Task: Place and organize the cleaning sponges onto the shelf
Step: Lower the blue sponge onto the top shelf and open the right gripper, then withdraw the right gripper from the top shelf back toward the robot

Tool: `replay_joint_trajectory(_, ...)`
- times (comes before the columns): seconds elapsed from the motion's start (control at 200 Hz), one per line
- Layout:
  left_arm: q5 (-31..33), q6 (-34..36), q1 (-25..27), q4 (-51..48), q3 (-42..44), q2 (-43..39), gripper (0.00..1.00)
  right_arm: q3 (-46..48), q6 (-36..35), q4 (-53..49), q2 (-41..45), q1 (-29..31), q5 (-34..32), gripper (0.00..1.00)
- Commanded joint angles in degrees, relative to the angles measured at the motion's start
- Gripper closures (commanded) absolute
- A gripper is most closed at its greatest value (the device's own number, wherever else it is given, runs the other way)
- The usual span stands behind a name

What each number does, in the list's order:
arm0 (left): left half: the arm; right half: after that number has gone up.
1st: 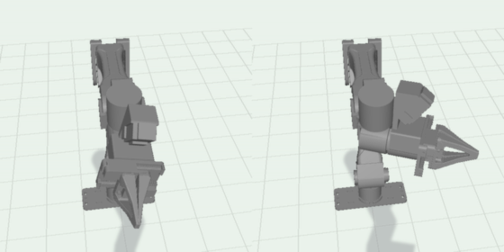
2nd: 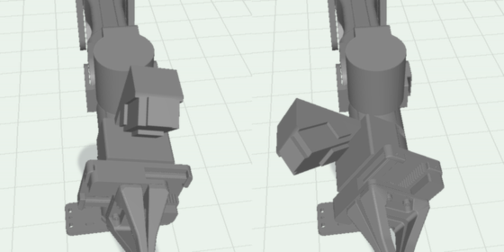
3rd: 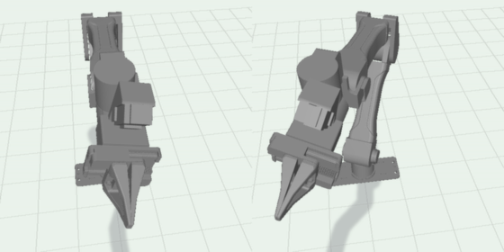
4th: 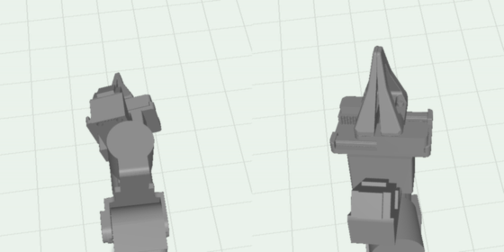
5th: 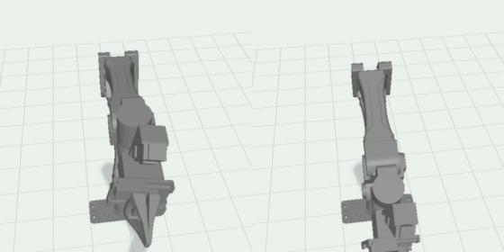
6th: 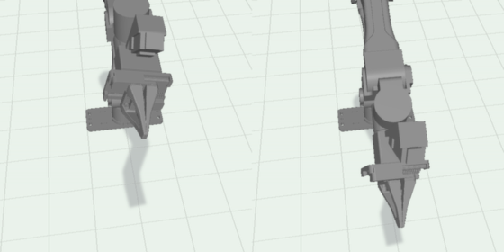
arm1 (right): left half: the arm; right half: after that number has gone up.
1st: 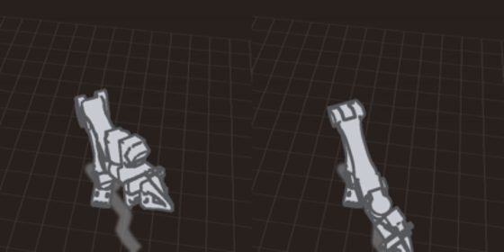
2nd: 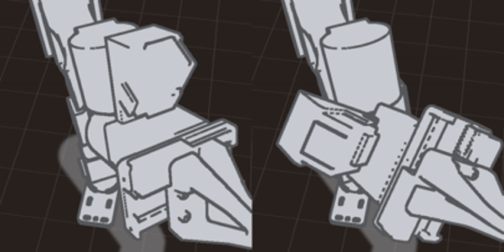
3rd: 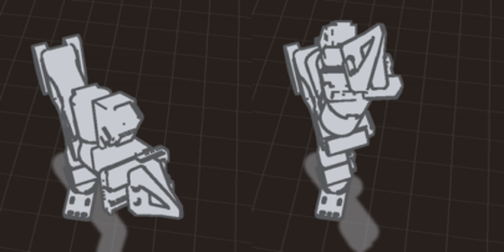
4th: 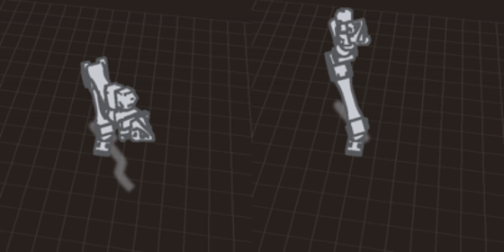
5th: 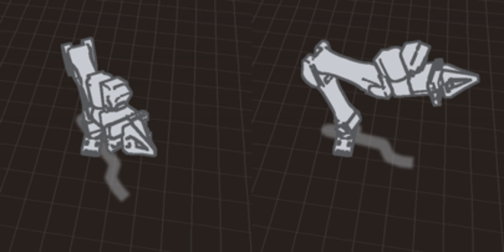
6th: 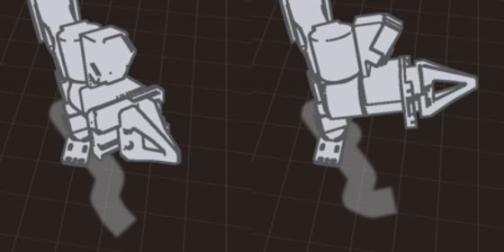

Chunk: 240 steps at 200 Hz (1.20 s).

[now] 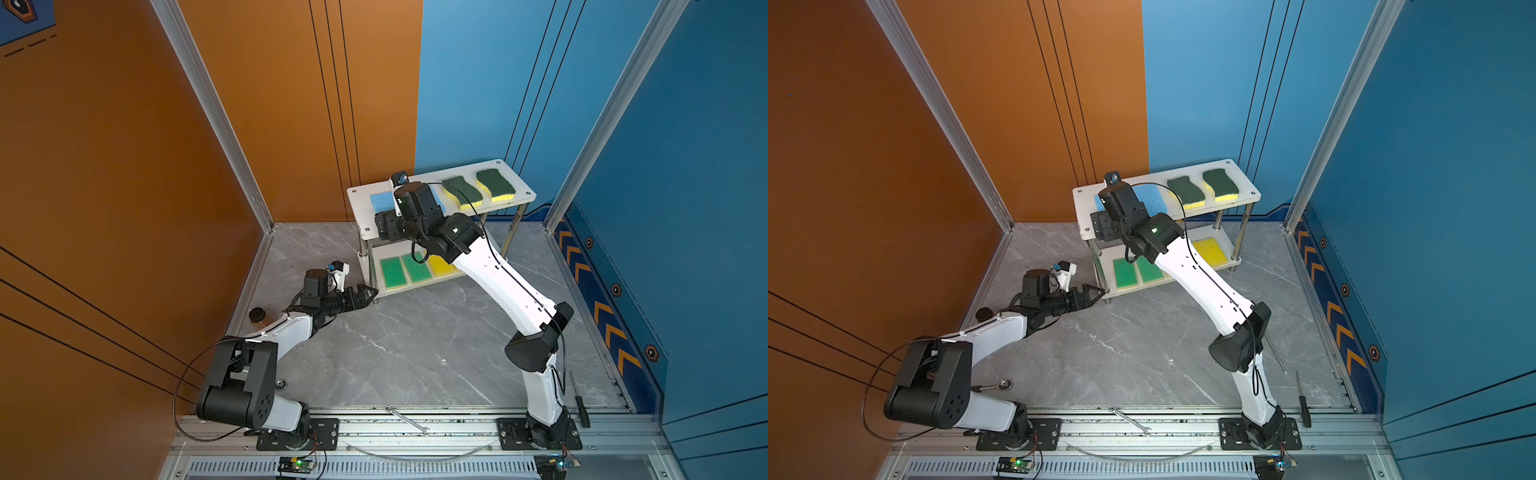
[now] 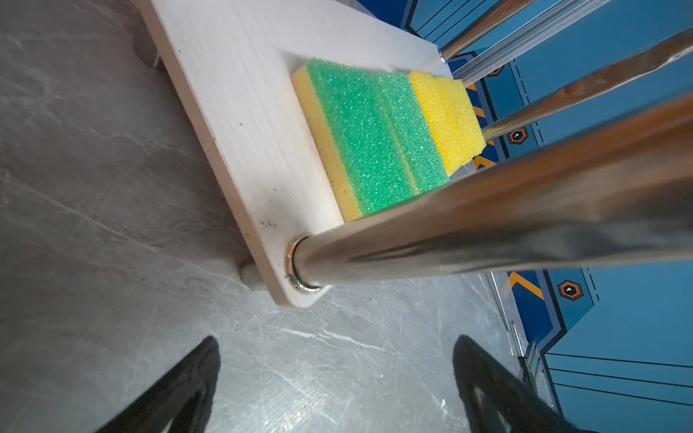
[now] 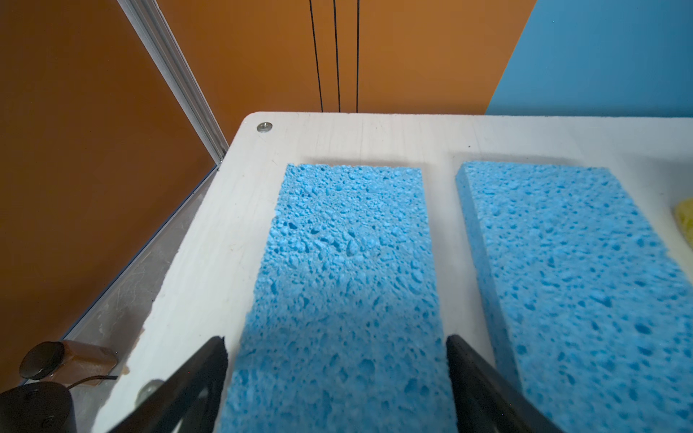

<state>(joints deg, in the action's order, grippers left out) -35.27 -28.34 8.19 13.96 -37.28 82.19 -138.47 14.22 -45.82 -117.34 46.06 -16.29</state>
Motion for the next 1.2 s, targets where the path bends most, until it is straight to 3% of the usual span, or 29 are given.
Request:
replay_joint_trajectory(0.0,-0.9,0.5,-0.5,-0.1,0.9,-1.8,0.02,-0.4,-1.3,-0.7,2.5,-0.2,1.2,0.10)
replay_joint_trajectory(0.596,-0.8,0.7,-0.5,-2.5,-0.2,-4.4,0.02,2.9,-5.0,-0.8,9.4,-0.1,1.0,0.07)
replay_joint_trajectory(0.836,0.0,2.1,-0.5,-6.4,-1.8,-6.8,0.02,9.6,-9.0,-0.9,16.9,-1.9,2.9,0.04)
replay_joint_trajectory(1.016,2.6,5.4,-0.5,-12.2,-3.7,-9.2,0.02,19.3,-10.6,-0.9,25.6,-5.5,3.0,0.03)
replay_joint_trajectory(1.197,5.1,7.8,-0.7,-16.3,-5.3,-11.8,0.02,31.1,-10.3,-0.8,35.8,-15.2,7.9,0.02)
